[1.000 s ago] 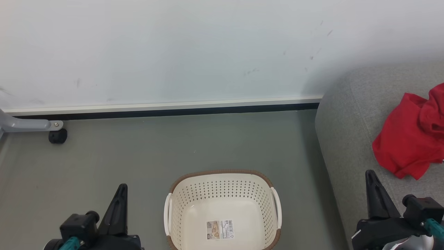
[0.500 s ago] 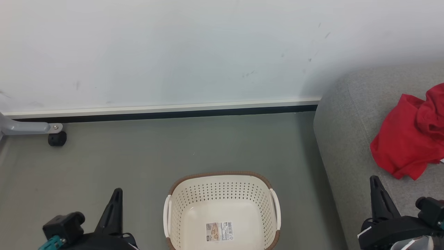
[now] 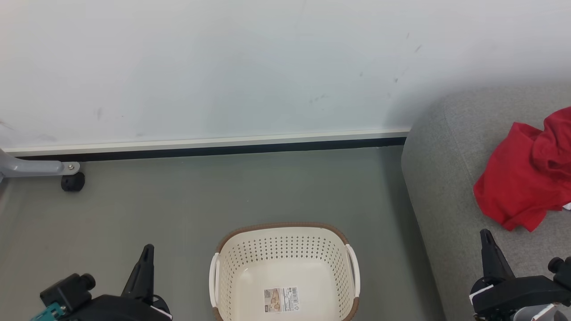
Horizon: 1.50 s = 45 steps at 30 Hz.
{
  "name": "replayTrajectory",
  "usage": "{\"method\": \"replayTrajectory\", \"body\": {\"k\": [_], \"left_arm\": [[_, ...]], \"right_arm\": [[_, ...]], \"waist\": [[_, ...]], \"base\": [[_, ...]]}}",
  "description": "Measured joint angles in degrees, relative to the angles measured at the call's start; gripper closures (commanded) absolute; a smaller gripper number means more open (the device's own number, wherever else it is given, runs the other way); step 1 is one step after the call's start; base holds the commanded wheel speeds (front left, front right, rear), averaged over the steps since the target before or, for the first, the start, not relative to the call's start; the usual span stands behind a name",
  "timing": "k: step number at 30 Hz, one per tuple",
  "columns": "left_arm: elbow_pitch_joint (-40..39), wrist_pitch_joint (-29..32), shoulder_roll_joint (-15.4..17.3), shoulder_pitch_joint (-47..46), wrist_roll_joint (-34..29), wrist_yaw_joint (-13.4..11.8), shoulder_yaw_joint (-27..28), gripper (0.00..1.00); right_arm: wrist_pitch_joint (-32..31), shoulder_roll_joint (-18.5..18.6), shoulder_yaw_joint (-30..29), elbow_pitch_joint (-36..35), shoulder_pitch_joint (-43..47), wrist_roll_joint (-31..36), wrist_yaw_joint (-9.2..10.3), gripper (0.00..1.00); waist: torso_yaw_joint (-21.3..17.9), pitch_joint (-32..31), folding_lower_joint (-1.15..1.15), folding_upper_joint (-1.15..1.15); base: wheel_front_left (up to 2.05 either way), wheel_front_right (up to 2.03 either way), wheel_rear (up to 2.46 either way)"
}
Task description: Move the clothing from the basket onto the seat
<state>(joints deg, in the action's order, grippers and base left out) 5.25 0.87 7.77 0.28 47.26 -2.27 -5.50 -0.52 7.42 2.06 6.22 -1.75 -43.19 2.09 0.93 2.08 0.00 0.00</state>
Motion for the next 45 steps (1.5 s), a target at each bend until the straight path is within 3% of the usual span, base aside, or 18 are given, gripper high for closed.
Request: {"method": "replayTrajectory", "body": {"k": [45], "left_arm": [[8.17,4.09,-3.90,-3.53,32.11,6.41,7.72,1.00]], "right_arm": [[-4.50,-3.55,-7.11,7.77,-2.38,-35.21,-6.26,1.00]], "waist": [[-0.69,-1.45,0.00,0.00]], "base": [[0.00,0.00,0.00]]}}
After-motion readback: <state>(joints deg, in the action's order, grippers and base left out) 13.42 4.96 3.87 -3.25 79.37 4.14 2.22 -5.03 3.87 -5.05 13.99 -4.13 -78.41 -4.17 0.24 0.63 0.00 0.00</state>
